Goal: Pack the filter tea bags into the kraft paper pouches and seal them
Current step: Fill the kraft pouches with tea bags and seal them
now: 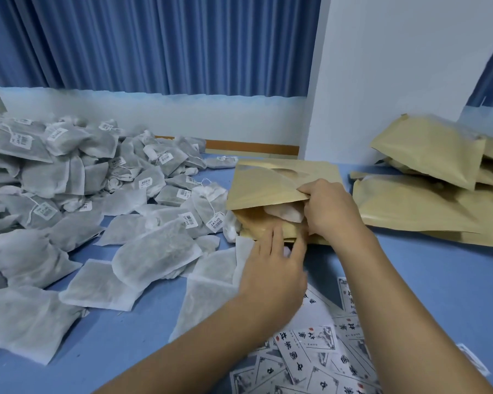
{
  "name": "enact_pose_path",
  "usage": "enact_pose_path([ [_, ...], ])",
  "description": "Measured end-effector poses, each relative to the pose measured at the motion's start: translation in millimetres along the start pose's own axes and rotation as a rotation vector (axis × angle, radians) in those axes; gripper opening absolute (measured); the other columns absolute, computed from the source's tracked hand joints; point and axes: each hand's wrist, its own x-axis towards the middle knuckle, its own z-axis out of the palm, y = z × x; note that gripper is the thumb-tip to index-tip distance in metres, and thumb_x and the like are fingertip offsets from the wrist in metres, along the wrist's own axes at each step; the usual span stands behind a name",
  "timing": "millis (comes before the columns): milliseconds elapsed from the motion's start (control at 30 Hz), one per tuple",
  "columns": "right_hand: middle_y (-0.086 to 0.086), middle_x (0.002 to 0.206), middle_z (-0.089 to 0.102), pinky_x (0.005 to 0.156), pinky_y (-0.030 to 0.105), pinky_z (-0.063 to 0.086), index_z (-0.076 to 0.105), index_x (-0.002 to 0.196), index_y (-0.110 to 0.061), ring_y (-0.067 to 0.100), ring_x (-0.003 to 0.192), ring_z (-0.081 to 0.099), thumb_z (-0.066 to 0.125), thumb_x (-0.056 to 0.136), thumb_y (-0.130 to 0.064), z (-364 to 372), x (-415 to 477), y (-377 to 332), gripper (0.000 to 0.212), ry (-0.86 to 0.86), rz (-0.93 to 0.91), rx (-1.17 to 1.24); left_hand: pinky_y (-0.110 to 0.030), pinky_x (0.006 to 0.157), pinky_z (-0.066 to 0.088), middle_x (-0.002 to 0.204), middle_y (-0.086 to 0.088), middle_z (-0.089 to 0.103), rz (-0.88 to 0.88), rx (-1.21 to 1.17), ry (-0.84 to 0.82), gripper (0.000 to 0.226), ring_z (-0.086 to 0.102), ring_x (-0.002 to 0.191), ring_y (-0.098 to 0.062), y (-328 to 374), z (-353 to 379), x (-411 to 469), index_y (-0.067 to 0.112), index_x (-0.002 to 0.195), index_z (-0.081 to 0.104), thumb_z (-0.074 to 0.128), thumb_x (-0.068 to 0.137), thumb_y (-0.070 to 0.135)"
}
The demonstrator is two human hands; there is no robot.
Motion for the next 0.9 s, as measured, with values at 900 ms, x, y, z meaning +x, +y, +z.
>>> enact_pose_path([
  [900, 0.008, 0.089, 0.065, 0.067, 0.033, 0.051, 0.072, 0.091, -0.024, 0.032, 0.078, 0.059, 0.045, 0.080, 0.005, -9, 2, -3, 0.041, 0.038, -0.035, 0.008, -0.032, 0.109, 0.031, 0.143, -0.010, 0.049, -0.286, -0.406, 0.114, 0.037, 0.044, 0.132, -0.028, -41, -22, 119, 0.017, 0.137, 0.050, 0.049, 0.101, 0.021],
])
